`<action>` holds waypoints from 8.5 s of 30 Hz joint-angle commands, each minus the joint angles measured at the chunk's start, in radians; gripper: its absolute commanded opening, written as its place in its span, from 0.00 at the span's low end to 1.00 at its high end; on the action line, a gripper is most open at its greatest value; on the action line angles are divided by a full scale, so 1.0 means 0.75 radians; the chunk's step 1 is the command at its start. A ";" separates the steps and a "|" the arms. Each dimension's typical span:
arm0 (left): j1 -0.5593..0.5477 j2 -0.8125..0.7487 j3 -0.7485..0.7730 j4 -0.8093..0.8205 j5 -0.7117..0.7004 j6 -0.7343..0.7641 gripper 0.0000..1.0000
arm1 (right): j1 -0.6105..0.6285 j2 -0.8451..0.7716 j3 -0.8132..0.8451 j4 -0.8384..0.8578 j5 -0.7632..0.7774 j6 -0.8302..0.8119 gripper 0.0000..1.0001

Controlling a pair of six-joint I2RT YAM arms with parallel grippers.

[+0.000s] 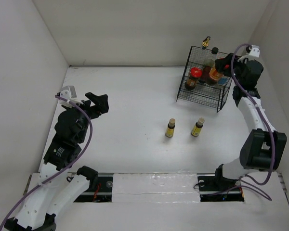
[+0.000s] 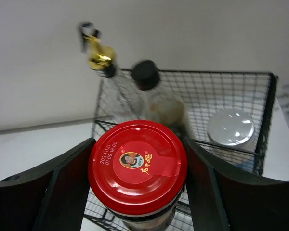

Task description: Organize the condiment bottles

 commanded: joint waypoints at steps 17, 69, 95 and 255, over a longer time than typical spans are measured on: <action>0.007 0.026 0.012 0.065 0.029 0.026 0.83 | -0.008 0.102 0.110 0.328 0.396 -0.077 0.36; 0.007 0.024 0.012 0.065 0.054 0.038 0.82 | 0.947 -0.474 -0.598 -0.169 0.368 -0.087 0.77; 0.007 0.019 0.012 0.077 0.093 0.026 0.82 | 1.154 -0.511 -0.476 -0.349 0.672 -0.123 0.15; 0.007 -0.013 0.025 0.067 0.148 0.036 0.99 | 1.138 -0.464 -0.336 -0.327 0.161 -0.261 1.00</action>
